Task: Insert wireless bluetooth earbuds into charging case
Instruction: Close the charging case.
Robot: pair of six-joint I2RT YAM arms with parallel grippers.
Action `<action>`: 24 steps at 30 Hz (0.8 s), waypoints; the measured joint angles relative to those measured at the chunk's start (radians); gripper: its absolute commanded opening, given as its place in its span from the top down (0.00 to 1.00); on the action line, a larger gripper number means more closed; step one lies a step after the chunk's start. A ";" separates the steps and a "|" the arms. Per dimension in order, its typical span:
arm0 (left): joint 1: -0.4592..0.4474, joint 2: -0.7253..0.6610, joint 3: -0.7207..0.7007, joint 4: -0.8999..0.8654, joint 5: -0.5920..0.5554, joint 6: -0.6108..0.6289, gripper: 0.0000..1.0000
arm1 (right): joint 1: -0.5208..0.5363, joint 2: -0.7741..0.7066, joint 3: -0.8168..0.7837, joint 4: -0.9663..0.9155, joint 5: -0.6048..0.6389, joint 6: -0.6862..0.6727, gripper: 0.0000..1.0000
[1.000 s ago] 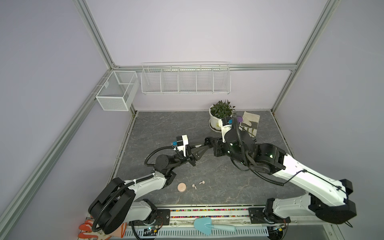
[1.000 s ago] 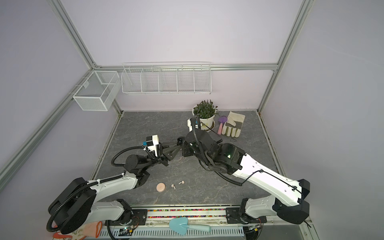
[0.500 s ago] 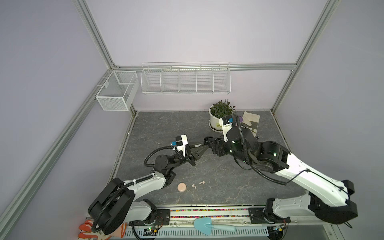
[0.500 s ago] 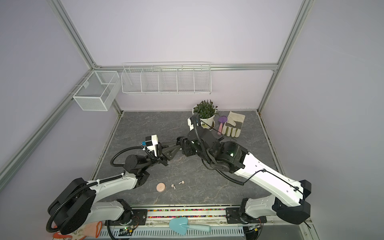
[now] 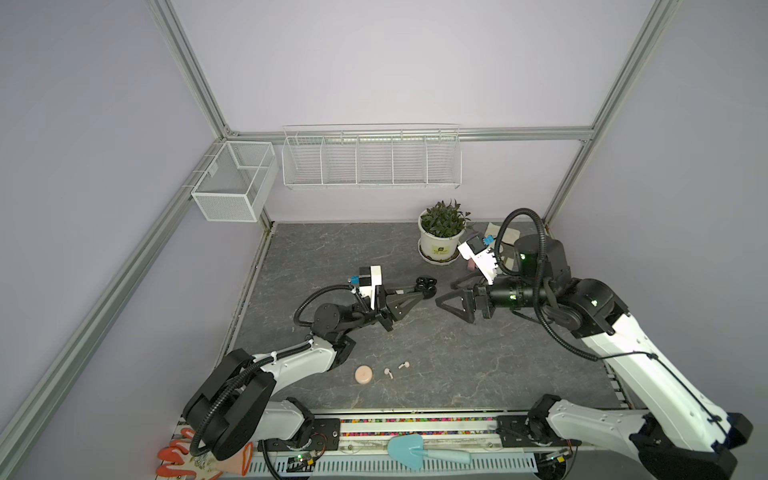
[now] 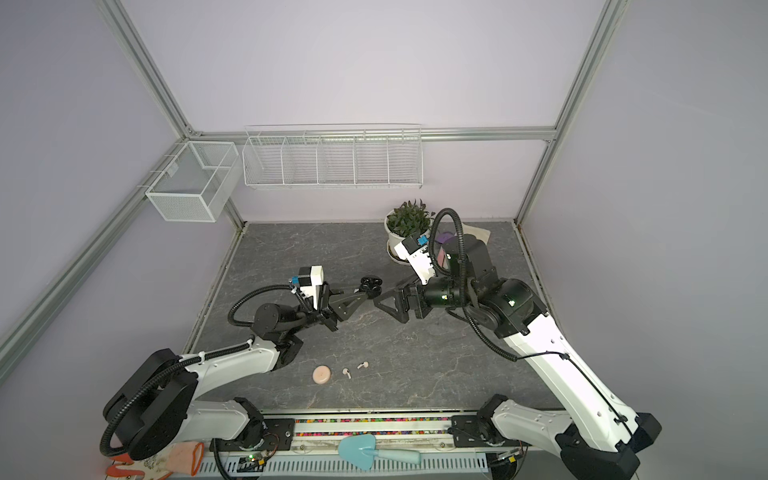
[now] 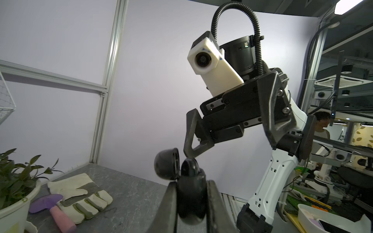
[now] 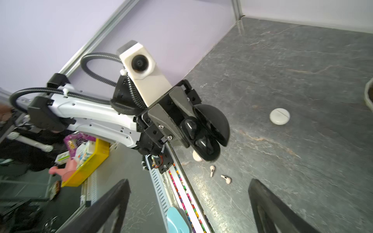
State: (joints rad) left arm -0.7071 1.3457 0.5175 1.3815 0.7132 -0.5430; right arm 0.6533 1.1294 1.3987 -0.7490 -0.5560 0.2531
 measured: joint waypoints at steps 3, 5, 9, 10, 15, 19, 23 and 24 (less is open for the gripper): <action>0.000 0.001 0.001 0.000 0.028 -0.010 1.00 | -0.014 0.035 -0.007 0.018 -0.080 -0.011 0.06; 0.000 0.001 0.001 0.000 0.039 -0.014 1.00 | -0.016 0.053 -0.009 0.037 -0.116 -0.015 0.05; 0.000 0.001 0.001 0.000 0.048 -0.018 1.00 | -0.017 0.076 -0.011 0.079 -0.169 -0.013 0.00; 0.000 0.001 0.001 0.000 0.047 -0.018 1.00 | -0.017 0.082 -0.011 0.089 -0.181 -0.011 0.01; 0.000 0.001 0.000 0.005 0.047 -0.017 1.00 | -0.019 0.098 -0.013 0.123 -0.208 0.004 0.07; 0.000 0.001 0.000 0.008 0.046 -0.017 1.00 | -0.023 0.094 -0.014 0.146 -0.214 0.016 0.12; 0.000 0.001 -0.008 0.006 0.043 -0.018 1.00 | -0.023 0.078 -0.031 0.177 -0.227 0.030 0.14; 0.000 0.001 -0.011 0.007 0.043 -0.018 1.00 | -0.023 0.074 -0.035 0.182 -0.227 0.033 0.15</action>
State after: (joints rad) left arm -0.7071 1.3468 0.5068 1.3884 0.7567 -0.5606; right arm 0.6308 1.2034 1.3636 -0.5667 -0.7826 0.2859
